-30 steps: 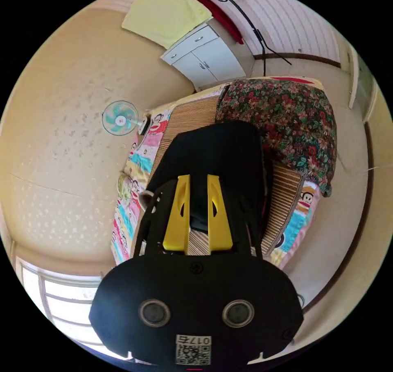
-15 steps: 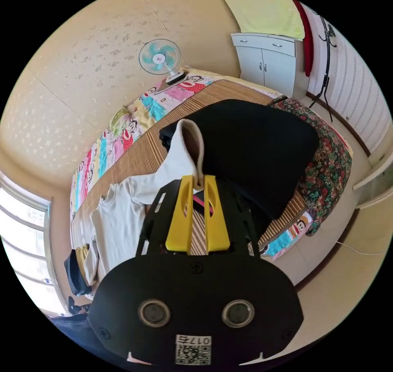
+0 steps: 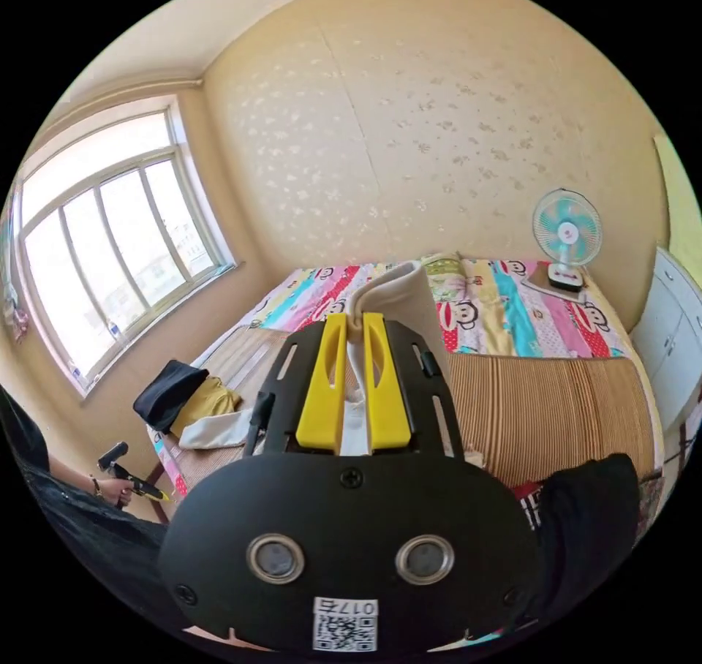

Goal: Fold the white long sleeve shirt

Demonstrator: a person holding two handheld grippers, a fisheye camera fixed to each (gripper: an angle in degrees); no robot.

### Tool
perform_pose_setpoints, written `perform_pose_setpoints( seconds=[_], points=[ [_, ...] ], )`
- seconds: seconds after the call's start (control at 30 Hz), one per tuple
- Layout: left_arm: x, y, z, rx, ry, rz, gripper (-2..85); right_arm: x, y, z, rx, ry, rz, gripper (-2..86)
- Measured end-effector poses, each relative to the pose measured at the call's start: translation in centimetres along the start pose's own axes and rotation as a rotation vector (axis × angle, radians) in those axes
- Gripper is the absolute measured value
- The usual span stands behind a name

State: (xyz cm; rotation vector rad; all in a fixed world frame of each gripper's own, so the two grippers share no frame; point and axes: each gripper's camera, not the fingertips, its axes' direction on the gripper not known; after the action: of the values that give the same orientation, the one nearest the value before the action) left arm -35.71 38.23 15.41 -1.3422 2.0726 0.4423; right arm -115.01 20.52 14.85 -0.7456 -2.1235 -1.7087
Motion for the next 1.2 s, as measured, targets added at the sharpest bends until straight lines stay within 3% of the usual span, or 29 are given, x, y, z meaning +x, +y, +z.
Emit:
perform_pose_setpoints(
  seconds=[0.13,0.27,0.43,0.6,0.73,0.83,0.97,1.07,1.2],
  points=[
    [-1.9,-1.1,-0.5,0.032,0.108,-0.045,5.6,-4.5,1.1,11.5,-0.18,-0.2,-0.051,5.3],
    [-3.7,-3.2,-1.6,0.097,0.237,-0.094,6.2,-7.8,8.4,22.5,-0.472,-0.402,0.104,6.5],
    [-8.2,-9.2,-2.6,0.172,0.403,-0.234,8.6,-11.1,19.1,23.6,-0.683,-0.39,0.159,6.3],
    [-12.0,-15.3,-2.2,0.248,0.578,-0.303,11.4,-9.5,29.5,19.3,-0.947,-0.284,0.251,5.7],
    [-13.3,-19.2,0.7,0.254,0.79,-0.284,9.9,-6.5,31.8,15.4,-0.976,-0.212,0.392,5.0],
    [-13.8,-19.0,1.0,0.277,0.778,-0.326,5.0,-4.5,31.5,13.3,-0.919,-0.176,0.519,4.1],
    [-14.0,-18.3,-1.2,0.284,0.789,-0.232,4.2,-3.8,30.6,12.3,-0.805,-0.176,0.662,3.0],
    [-13.6,-17.8,-7.0,0.366,0.796,-0.052,4.1,-4.6,30.3,12.6,-0.769,-0.208,0.723,2.4],
    [-9.2,-18.2,-16.2,0.457,0.643,0.261,4.1,-6.1,29.2,12.1,-0.753,-0.251,0.712,2.1]
  ],
)
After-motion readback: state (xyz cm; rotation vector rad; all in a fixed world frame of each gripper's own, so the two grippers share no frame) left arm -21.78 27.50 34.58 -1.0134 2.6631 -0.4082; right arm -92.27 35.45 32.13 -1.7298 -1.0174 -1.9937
